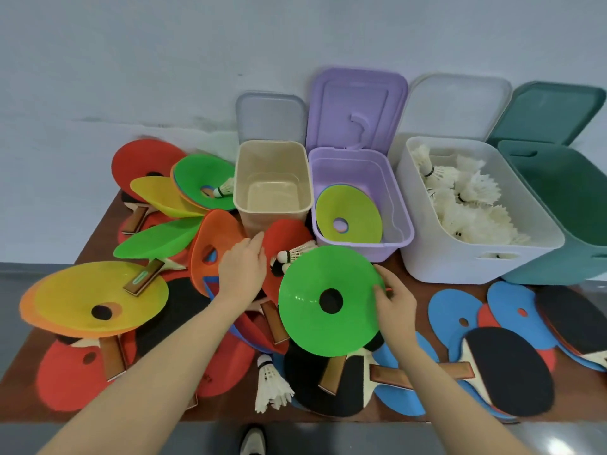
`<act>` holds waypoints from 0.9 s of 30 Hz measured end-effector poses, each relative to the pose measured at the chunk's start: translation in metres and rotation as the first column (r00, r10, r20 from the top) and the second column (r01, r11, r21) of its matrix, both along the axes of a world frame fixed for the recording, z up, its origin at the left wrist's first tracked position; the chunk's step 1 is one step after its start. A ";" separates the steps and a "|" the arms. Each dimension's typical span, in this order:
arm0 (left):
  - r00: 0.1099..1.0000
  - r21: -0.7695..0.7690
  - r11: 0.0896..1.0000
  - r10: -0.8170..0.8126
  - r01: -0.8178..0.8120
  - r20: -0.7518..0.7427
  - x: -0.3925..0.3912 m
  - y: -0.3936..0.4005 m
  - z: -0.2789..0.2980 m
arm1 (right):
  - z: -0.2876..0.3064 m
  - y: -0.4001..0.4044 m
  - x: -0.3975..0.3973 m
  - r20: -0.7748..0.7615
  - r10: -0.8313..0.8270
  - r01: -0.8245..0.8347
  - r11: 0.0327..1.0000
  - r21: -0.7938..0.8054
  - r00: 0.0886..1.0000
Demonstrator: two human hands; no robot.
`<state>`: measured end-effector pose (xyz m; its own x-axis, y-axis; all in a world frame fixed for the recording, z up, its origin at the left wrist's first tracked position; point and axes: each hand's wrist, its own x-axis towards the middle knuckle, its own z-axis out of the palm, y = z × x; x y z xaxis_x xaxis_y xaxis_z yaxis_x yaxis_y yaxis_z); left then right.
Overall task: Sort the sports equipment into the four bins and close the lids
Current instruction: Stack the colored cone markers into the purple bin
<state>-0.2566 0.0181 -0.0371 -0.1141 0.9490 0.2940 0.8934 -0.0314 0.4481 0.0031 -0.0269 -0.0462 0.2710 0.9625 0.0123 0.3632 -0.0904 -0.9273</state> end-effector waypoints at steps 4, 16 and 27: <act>0.987 0.259 0.960 -0.075 0.110 -0.142 -0.012 -0.004 0.020 | 0.002 -0.002 -0.005 -0.019 -0.027 0.027 0.999 0.027 0.999; 0.989 0.248 0.964 0.060 -0.093 0.139 -0.042 -0.032 0.045 | 0.034 0.016 -0.042 -0.051 0.047 -0.041 0.993 0.113 0.998; 0.973 0.152 0.987 0.007 -0.043 0.230 -0.091 -0.037 0.039 | 0.025 0.038 -0.130 0.064 0.183 -0.189 0.976 0.105 0.981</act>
<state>-0.3478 -0.0191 0.0017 -0.2181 0.8900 0.4004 0.7698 -0.0953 0.6311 -0.1273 0.0111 -0.0210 0.0831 0.9880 0.1303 0.4134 0.0848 -0.9066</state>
